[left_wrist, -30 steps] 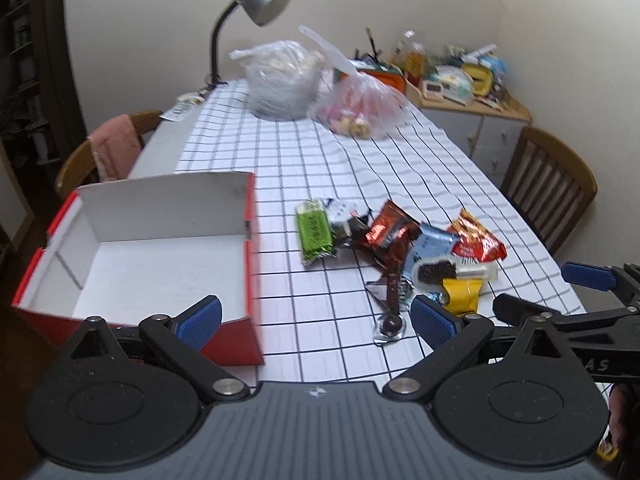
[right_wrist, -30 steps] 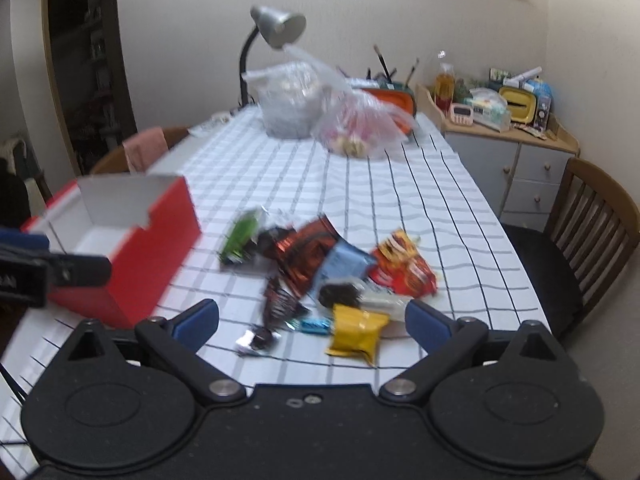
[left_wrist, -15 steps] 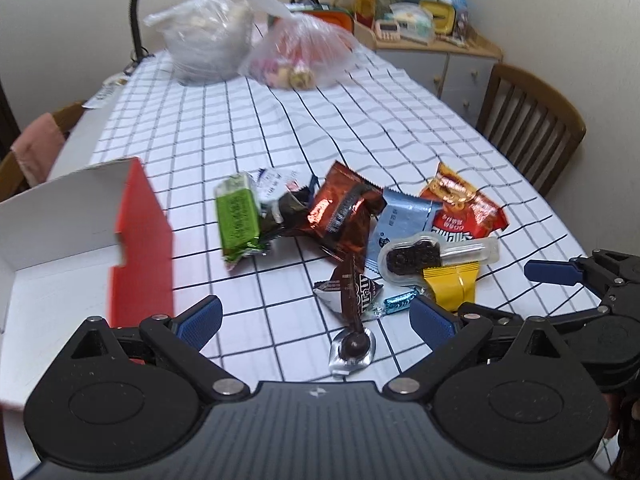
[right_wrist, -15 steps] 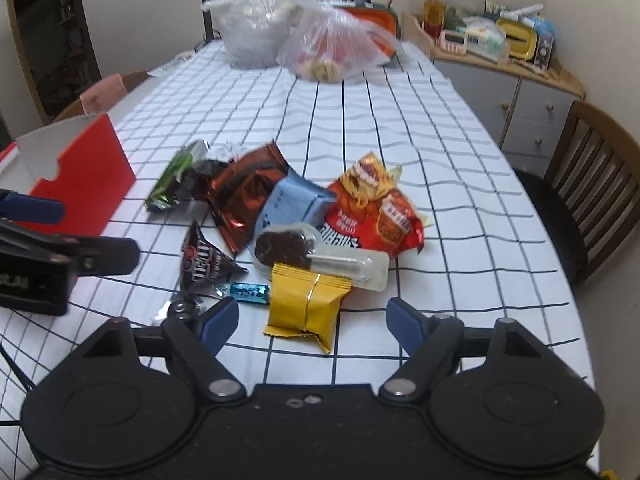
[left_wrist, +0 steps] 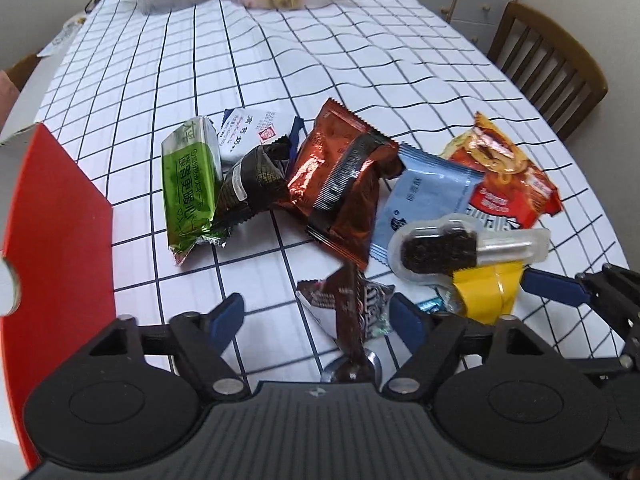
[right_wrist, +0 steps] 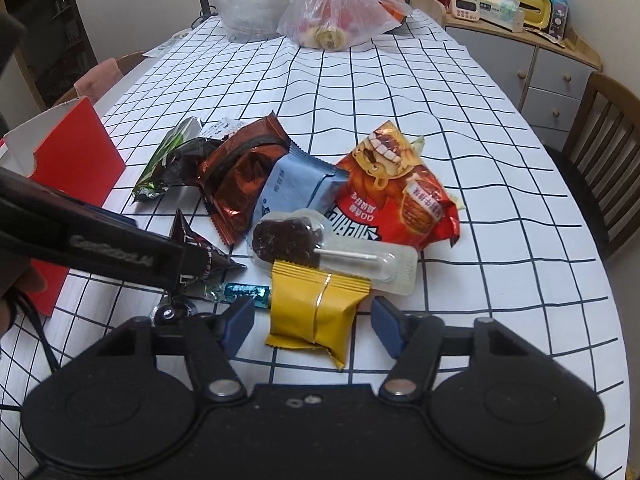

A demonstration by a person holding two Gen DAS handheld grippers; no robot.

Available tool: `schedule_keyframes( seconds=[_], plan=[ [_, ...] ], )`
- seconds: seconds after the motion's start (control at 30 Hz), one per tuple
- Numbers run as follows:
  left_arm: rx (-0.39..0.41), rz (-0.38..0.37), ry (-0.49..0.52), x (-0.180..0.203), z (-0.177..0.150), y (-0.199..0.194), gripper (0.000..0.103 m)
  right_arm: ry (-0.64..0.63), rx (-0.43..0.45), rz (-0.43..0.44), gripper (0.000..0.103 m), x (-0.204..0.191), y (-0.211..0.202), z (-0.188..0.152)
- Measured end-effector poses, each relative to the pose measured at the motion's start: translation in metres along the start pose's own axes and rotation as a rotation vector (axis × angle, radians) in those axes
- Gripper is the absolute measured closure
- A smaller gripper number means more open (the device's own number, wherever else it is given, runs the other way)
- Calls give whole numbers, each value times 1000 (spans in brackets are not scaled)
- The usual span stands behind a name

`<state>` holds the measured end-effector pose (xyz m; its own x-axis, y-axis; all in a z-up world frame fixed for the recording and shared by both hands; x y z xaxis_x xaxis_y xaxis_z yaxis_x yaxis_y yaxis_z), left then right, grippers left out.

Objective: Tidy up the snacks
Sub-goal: 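Grasp the brown chocolate packet with left tool while right tool grasps yellow cake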

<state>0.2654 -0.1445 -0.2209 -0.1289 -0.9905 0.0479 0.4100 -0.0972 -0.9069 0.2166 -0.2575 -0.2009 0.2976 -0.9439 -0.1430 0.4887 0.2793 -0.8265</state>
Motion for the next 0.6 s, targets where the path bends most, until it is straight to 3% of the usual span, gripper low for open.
schedule_keyframes(
  seconds=[0.2,0.37,0.6],
  plan=[
    [-39,-40,3,4,2,10,47,11,-17,7,56,-1,4,0],
    [-58,-59,7,7,1,13,65,15,-18,12,57,0,3,1],
    [-51,-83,-20,4,1,10,74,12,-4,16,58,-4,-7,1]
  ],
)
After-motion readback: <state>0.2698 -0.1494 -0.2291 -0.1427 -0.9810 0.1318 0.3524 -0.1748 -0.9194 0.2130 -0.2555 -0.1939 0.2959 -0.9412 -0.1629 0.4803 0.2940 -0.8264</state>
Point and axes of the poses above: each gripper's, at about its wrist camera, not at the fingertips, and y roughly the way its jaws point, x to its right, z to its top, the point moved 10 cm from there along y, roughly the way its jaws point
